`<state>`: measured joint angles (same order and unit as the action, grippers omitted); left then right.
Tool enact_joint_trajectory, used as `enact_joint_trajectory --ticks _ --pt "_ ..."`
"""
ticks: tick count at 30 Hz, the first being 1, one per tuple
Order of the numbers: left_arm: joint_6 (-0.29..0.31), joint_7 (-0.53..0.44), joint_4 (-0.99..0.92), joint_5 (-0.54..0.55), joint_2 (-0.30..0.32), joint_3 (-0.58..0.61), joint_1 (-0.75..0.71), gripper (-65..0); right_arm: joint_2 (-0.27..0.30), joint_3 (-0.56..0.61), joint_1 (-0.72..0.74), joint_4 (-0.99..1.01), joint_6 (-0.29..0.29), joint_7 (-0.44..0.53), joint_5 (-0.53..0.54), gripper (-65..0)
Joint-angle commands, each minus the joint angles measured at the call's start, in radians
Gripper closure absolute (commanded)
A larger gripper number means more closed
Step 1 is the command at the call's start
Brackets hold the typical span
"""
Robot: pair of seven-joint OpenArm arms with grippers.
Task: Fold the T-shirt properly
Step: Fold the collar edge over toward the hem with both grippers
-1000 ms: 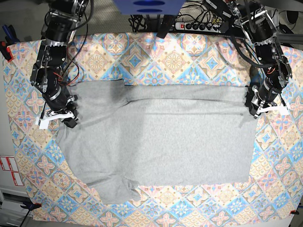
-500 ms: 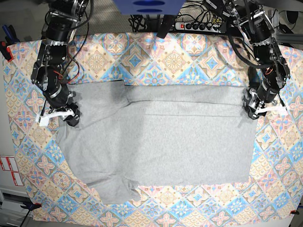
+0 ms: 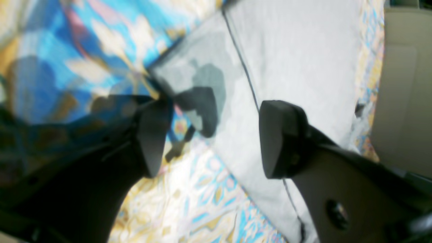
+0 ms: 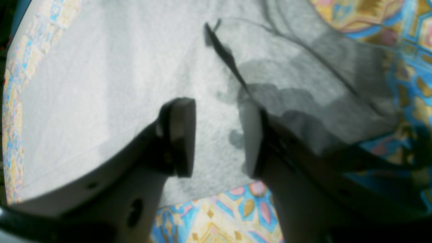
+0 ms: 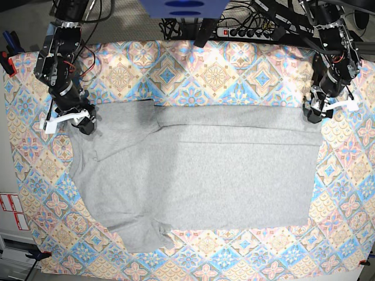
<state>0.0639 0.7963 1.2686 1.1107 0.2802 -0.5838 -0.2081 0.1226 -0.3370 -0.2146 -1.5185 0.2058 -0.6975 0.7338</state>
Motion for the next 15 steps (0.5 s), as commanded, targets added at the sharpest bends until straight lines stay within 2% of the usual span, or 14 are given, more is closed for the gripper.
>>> enact_joint_trajectory --ticks 1,10,15 --pt "0.011 -0.016 0.015 0.012 0.023 -0.006 0.005 -44.1 0.012 -0.004 0.005 -0.020 0.013 0.020 0.013 -22.4" --pt "0.011 -0.022 0.007 0.007 0.012 0.000 0.031 -44.1 0.007 -0.004 0.005 -0.014 0.013 0.020 0.013 -22.4" --pt "0.011 -0.015 -0.143 -0.040 0.000 0.000 0.103 -44.1 0.005 -0.003 -0.013 -0.012 0.011 0.019 0.013 -22.4"
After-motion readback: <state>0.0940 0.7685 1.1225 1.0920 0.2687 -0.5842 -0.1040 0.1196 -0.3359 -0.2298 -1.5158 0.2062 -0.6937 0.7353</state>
